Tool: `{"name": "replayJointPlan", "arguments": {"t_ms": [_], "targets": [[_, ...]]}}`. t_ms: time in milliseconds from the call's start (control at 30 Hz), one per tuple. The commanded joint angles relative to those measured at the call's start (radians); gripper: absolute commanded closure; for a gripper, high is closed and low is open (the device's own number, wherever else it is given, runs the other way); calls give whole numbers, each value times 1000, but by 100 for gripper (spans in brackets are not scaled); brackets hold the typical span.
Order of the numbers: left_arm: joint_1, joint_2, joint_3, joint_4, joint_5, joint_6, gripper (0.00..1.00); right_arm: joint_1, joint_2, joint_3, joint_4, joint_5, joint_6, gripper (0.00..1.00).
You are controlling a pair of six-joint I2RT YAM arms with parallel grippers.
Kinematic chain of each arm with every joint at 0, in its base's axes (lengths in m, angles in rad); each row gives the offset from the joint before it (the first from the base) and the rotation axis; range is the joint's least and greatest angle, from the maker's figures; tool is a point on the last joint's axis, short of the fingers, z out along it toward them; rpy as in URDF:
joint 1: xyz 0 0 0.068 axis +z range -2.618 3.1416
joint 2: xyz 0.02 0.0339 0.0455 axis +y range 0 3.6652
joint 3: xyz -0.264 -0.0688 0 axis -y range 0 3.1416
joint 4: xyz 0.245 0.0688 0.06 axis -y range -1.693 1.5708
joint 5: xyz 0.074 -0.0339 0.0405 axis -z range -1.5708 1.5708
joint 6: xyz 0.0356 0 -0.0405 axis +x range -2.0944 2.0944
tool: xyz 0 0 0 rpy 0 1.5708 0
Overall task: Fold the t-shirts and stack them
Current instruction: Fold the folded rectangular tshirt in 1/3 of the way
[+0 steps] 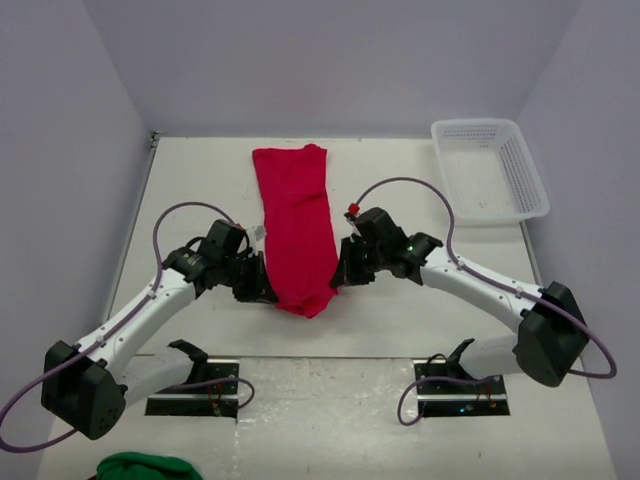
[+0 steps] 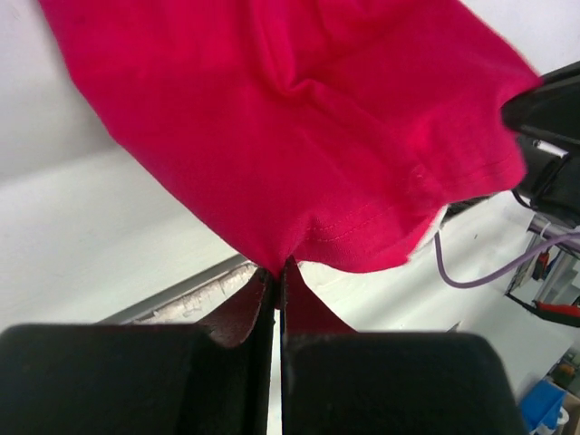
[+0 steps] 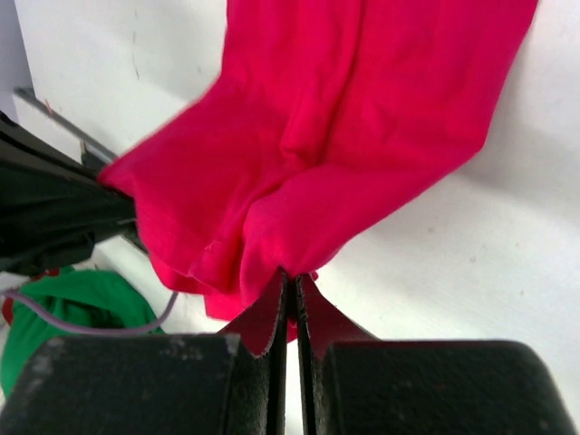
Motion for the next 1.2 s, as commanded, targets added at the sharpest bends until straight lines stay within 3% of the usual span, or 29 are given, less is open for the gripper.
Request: {"name": "replayJointPlan", "arguments": {"t_ms": [0,200,600,1167], "targets": [[56,35,54,43,-14,61,100,-58,54,91,-59,-5,-50,100],[231,140,82,59,56,170,100,-149,166,221,-96,-54,-117,100],[262,446,330,89,79,245,100,-227,429,476,-161,-120,-197,100],[317,673,511,161,67,223,100,-313,754,884,-315,-191,-274,100]]}}
